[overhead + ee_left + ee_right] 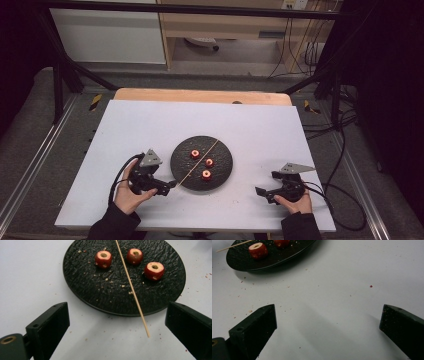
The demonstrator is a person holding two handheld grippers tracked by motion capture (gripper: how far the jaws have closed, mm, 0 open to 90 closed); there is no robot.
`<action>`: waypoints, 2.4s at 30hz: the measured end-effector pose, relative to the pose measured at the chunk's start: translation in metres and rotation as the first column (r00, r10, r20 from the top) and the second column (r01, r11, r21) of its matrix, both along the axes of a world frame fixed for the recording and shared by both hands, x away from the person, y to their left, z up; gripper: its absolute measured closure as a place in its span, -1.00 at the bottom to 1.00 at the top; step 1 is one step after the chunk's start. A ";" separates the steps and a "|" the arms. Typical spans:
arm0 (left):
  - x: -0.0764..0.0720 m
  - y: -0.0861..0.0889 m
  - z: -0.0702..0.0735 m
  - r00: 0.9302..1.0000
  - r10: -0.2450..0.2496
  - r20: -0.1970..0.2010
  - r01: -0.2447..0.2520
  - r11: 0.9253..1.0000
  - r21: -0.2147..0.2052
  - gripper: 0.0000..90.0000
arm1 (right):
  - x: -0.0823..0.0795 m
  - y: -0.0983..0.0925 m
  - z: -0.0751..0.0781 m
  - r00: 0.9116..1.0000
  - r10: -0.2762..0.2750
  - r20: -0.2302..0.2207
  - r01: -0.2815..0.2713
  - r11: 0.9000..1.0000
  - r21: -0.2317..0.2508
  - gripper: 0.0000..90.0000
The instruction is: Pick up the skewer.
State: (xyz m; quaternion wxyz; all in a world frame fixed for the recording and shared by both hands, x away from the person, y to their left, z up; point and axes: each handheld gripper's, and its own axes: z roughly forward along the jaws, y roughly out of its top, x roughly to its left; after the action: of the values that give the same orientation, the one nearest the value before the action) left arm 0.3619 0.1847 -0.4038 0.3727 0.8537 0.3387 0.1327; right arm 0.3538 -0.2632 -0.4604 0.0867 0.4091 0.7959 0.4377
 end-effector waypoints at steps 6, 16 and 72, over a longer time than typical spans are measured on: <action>0.006 -0.013 -0.001 1.000 -0.002 -0.021 0.002 1.000 0.027 -0.85 | 0.000 0.000 0.000 1.000 0.001 -0.002 -0.001 1.000 -0.001 -0.96; 0.016 -0.035 -0.002 0.998 -0.003 -0.060 0.007 0.998 0.061 -0.70 | 0.000 0.001 0.000 1.000 0.002 -0.008 -0.002 1.000 -0.001 -0.96; 0.035 -0.082 -0.010 0.980 0.049 -0.193 -0.001 0.970 0.241 0.95 | 0.000 0.001 -0.001 1.000 0.013 -0.016 -0.013 1.000 0.000 -0.96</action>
State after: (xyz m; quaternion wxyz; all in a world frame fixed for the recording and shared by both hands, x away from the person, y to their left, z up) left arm 0.3974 0.1030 -0.4136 0.2295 0.8971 0.3662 0.0918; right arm 0.3542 -0.2624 -0.4613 0.0774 0.4074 0.7994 0.4347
